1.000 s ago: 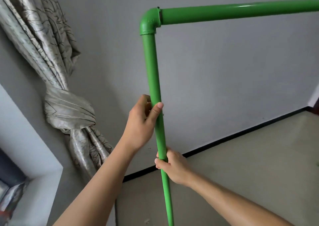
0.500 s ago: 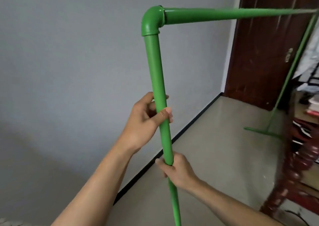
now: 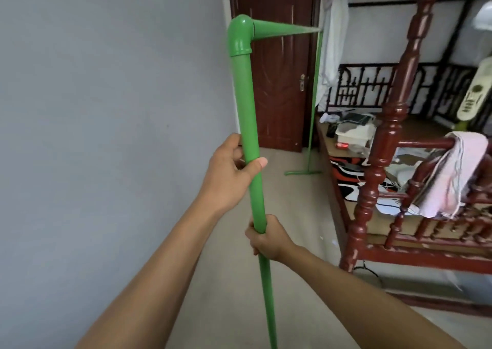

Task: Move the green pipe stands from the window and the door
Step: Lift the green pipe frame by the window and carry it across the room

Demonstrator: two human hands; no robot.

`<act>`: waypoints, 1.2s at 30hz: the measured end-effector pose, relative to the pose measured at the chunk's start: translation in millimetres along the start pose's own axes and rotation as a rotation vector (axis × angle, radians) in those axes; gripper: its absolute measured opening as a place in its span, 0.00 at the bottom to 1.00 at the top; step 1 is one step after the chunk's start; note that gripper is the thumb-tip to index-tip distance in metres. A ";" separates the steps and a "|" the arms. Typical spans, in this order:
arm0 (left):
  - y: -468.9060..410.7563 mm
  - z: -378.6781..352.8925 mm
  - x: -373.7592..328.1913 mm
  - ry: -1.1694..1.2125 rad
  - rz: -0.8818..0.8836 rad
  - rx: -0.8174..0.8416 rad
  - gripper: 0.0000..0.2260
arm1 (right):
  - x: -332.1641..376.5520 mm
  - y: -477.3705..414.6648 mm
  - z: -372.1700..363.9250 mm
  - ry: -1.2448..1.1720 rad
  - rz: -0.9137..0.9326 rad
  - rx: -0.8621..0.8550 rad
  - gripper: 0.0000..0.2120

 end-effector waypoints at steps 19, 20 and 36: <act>-189.6 -17.6 161.0 -0.130 0.017 -0.118 0.09 | 55.8 -237.1 38.9 0.171 -0.007 0.033 0.10; -197.9 -19.2 168.1 -0.127 0.019 -0.125 0.09 | 59.3 -245.7 41.4 0.183 -0.010 0.028 0.10; -309.6 12.6 276.5 -0.055 -0.034 -0.072 0.10 | 60.8 -361.6 40.9 0.206 -0.054 0.033 0.14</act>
Point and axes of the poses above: each hand's wrist, its own y-axis away from the middle knuckle, its own z-axis out of the back of the hand, x = y × z, the point moved 1 cm from there along -y, towards the middle knuckle, and after that the axes turned 14 degrees about -z, right-handed, at the moved point
